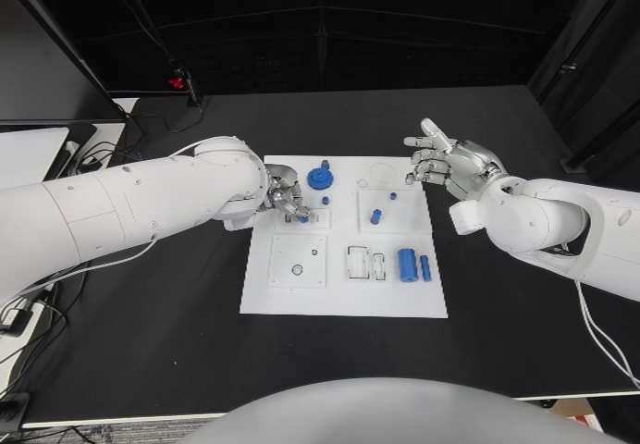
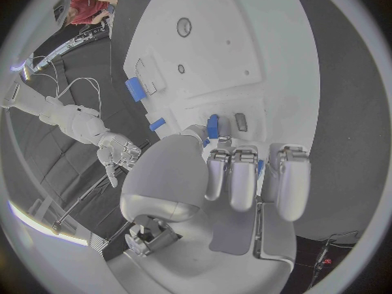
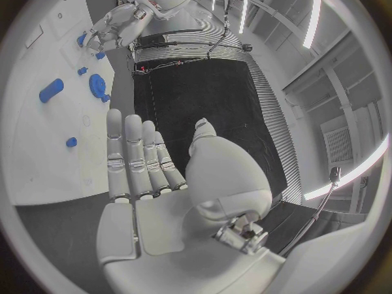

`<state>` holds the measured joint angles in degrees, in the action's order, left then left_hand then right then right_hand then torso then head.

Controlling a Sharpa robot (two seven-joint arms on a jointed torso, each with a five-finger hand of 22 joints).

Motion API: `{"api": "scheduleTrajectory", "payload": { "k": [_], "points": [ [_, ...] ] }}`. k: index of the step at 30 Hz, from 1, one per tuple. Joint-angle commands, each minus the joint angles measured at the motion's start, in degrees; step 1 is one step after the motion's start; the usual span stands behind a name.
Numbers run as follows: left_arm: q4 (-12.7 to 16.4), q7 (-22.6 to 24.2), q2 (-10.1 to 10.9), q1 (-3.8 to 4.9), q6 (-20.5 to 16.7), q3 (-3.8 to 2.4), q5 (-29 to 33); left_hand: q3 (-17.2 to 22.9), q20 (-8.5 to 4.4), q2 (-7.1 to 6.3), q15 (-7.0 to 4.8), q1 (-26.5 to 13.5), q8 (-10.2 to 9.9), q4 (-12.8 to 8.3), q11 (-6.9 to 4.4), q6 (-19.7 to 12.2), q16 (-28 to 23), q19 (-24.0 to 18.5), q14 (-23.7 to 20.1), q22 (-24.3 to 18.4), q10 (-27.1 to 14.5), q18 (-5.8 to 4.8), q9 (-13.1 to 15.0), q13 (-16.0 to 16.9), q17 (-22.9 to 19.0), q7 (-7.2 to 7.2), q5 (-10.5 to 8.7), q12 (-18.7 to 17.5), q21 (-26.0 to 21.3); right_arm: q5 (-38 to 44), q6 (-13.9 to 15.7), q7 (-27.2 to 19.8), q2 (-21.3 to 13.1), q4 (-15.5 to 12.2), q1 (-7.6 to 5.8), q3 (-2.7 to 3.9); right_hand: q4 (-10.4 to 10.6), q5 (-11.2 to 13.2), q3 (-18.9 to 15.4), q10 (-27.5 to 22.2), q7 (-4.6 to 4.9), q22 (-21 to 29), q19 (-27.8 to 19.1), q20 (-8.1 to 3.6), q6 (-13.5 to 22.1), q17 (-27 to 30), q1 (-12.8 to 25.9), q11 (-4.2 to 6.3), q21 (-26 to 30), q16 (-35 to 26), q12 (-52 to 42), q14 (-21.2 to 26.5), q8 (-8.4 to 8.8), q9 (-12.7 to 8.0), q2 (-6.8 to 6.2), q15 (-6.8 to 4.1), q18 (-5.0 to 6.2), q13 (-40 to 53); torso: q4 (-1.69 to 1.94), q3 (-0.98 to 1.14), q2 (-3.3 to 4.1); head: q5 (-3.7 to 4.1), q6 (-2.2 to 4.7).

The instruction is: Assemble the parts on the task board

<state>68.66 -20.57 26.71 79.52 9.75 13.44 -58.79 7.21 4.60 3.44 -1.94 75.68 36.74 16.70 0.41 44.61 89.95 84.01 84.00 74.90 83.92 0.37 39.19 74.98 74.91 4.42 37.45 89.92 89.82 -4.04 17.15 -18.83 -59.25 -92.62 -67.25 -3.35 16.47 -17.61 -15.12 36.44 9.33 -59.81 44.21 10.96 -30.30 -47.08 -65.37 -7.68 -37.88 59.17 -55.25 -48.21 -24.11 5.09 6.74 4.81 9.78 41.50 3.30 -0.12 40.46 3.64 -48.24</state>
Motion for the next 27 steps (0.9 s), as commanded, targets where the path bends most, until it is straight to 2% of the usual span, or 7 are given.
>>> {"api": "scheduleTrajectory", "payload": {
  "k": [1,11,20,27],
  "points": [
    [-0.11,-1.46,-0.07,-0.23,0.0,0.16,-0.16,0.59,0.05,0.62,-0.07,0.09,-0.21,-0.02,0.23,-0.11,0.05,5.99,6.0,15.1,6.08,-0.37,-0.06,15.02,15.09,-0.43,-0.32,0.08,0.18,-0.18,-0.65,-0.35,0.07,-0.08,-0.06,0.03,-0.03,0.25,-0.23,-0.26,0.82,0.1,-0.19,0.17,0.32,0.06,0.12,0.07,0.26,0.19,-0.2,0.5,-0.36,-0.08,0.62,0.05,0.52,-0.06,0.02,0.01,0.0,-0.02,0.08],
    [-0.09,-1.21,-0.05,-0.25,-0.3,0.16,-0.16,0.95,0.08,0.63,-0.07,0.42,-0.22,-0.08,0.21,-0.12,0.05,5.99,6.0,15.1,6.08,-0.37,0.09,15.02,15.09,-0.45,-0.18,0.08,0.18,-0.18,-0.58,-0.31,0.01,-0.02,-0.06,0.03,-0.03,0.25,-0.23,-0.26,0.82,0.1,-0.19,0.17,0.32,0.06,0.12,0.07,0.26,0.19,-0.2,0.5,-0.36,-0.08,0.62,0.05,0.52,-0.06,0.03,0.02,-0.02,0.09,0.03],
    [0.02,-0.15,0.31,-0.26,-2.48,0.16,-0.17,1.21,0.09,0.5,-0.07,0.74,-0.22,-0.13,0.21,-0.14,0.05,5.99,6.0,15.1,6.08,-0.37,0.24,15.02,15.09,-0.45,-0.09,0.08,0.18,-0.18,-0.54,-0.3,-0.05,-0.01,-0.06,0.03,-0.04,0.24,-0.29,-0.35,0.83,0.15,-0.2,0.2,0.42,0.2,0.18,0.05,0.27,0.31,-0.34,0.58,-0.5,-0.08,0.71,0.08,0.53,-0.21,0.0,0.01,-0.01,0.15,-0.02],
    [-0.2,-0.25,0.11,-0.26,-2.29,0.16,-0.17,1.36,0.1,0.42,-0.07,0.92,-0.22,-0.14,0.21,-0.16,0.05,5.99,6.0,15.1,6.08,-0.37,0.32,15.02,15.09,-0.45,-0.02,0.08,0.18,-0.18,-0.53,-0.27,0.0,0.0,-0.06,0.03,-0.04,0.24,-0.29,-0.35,0.83,0.15,-0.2,0.2,0.42,0.2,0.18,0.05,0.27,0.31,-0.34,0.58,-0.5,-0.08,0.71,0.08,0.53,-0.21,-0.03,0.0,0.02,0.09,-0.15]
  ]
}}
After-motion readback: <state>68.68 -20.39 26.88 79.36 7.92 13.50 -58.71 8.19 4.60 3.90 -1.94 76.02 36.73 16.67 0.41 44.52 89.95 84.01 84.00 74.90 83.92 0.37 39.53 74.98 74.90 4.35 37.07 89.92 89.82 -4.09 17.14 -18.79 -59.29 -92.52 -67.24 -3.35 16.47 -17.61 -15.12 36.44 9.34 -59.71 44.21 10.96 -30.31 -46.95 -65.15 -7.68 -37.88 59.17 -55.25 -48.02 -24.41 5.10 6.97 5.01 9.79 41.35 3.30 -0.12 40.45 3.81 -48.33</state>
